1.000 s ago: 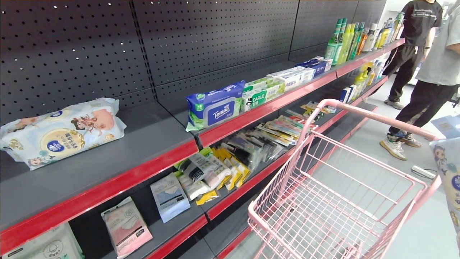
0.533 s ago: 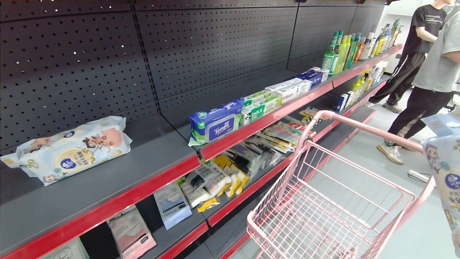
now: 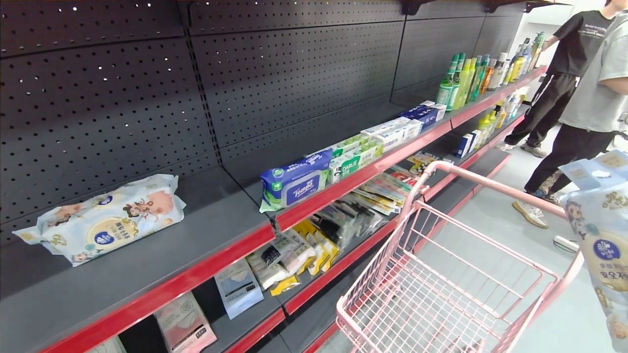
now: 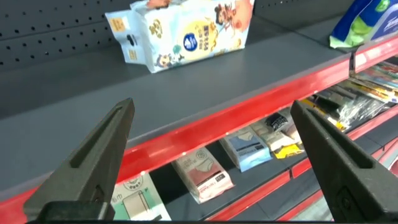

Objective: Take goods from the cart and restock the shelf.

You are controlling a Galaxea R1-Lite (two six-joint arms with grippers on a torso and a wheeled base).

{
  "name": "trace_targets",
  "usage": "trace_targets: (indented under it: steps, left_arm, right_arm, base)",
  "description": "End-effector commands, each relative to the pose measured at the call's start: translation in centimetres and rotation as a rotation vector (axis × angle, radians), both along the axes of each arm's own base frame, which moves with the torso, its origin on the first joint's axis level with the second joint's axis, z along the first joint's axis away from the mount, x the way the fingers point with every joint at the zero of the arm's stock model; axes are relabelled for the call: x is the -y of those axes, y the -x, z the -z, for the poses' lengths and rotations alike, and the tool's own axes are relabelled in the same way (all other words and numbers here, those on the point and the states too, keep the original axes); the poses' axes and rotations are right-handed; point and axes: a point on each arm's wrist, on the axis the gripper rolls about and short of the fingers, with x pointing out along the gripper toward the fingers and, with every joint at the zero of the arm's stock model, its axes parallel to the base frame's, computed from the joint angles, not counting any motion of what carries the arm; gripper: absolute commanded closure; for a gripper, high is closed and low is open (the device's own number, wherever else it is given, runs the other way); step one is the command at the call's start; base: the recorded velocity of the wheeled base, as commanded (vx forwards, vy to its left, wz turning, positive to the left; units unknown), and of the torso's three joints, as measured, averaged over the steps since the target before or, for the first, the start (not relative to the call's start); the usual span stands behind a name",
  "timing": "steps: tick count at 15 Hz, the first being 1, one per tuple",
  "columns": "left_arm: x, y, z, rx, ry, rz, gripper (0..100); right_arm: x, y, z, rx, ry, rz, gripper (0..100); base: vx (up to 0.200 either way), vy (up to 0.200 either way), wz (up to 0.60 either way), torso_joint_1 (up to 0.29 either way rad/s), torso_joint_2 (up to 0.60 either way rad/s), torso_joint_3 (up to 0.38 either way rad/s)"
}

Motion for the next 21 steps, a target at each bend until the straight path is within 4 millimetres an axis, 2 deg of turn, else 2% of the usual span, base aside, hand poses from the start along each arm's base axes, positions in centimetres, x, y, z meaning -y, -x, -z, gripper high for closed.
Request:
trace_targets:
  steps: [1,9,13,21]
  left_arm:
    - [0.0,-0.01,0.0,-0.001,0.0,0.0,0]
    - [0.0,-0.01,-0.01,0.0,-0.001,0.001,0]
    - [0.0,-0.01,-0.01,0.0,-0.001,0.001,0]
    - [0.0,-0.01,-0.01,0.0,-0.001,0.001,0]
  right_arm:
    - [0.07,-0.38,-0.05,-0.016,-0.003,-0.001,100]
    - [0.1,-0.57,-0.11,-0.026,0.018,-0.012,100]
    - [0.08,-0.39,0.21,-0.031,0.019,-0.01,100]
    - [0.09,-0.41,0.22,-0.033,0.022,-0.008,100]
  base:
    - [0.0,0.0,0.0,0.159,-0.36,-0.198]
    - [0.0,0.0,0.0,0.153,-0.32,-0.177]
    - [0.0,0.0,0.0,0.059,-0.14,-0.068]
    - [0.0,0.0,0.6,0.006,0.0,0.0]
